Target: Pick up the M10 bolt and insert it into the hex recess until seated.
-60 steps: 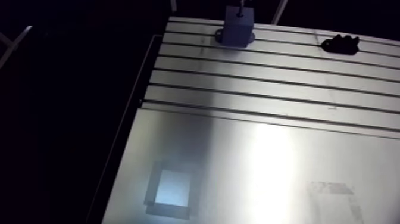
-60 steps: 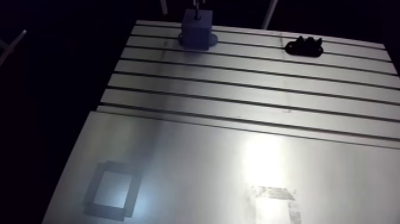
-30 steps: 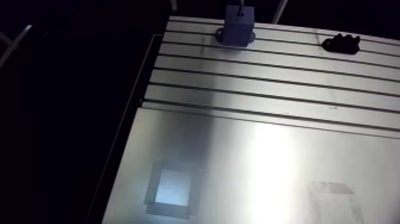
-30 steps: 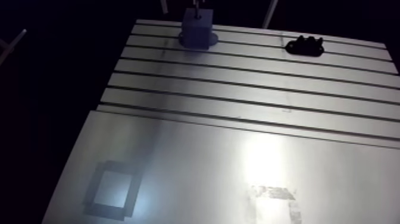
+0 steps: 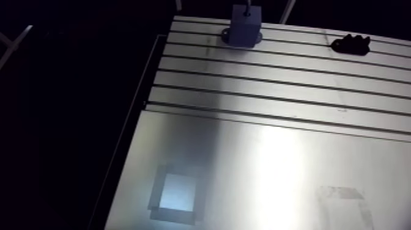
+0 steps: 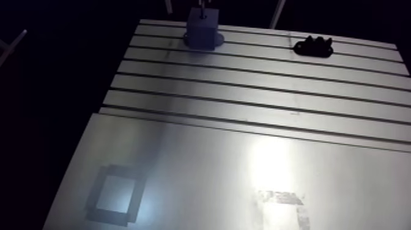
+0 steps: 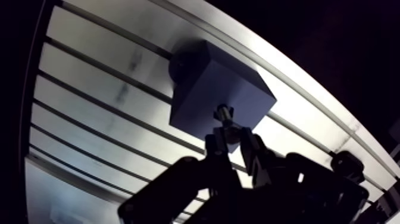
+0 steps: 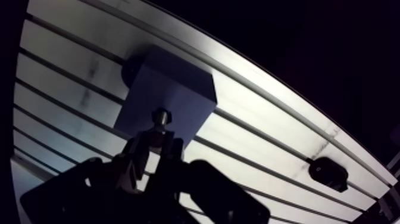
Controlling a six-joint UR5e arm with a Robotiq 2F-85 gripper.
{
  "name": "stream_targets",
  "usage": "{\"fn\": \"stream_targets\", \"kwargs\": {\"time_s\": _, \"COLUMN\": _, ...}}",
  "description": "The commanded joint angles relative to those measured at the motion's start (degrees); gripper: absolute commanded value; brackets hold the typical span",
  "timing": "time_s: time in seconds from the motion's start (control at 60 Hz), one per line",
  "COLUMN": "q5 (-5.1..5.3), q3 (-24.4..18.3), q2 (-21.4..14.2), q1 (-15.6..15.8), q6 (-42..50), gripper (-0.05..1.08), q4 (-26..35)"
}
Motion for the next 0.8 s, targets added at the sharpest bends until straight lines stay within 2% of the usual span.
{"fn": "stream_targets", "kwargs": {"time_s": 0.017, "q5": -0.02, "q3": 0.08, "q2": 0.01, "q1": 0.02, "q6": -0.01, "gripper": 1.03, "q4": -0.02}}
{"fn": "stream_targets", "kwargs": {"time_s": 0.8, "q5": 0.15, "q3": 0.33, "q2": 0.19, "q1": -0.06, "q6": -0.1, "gripper": 1.04, "q4": -0.02}}
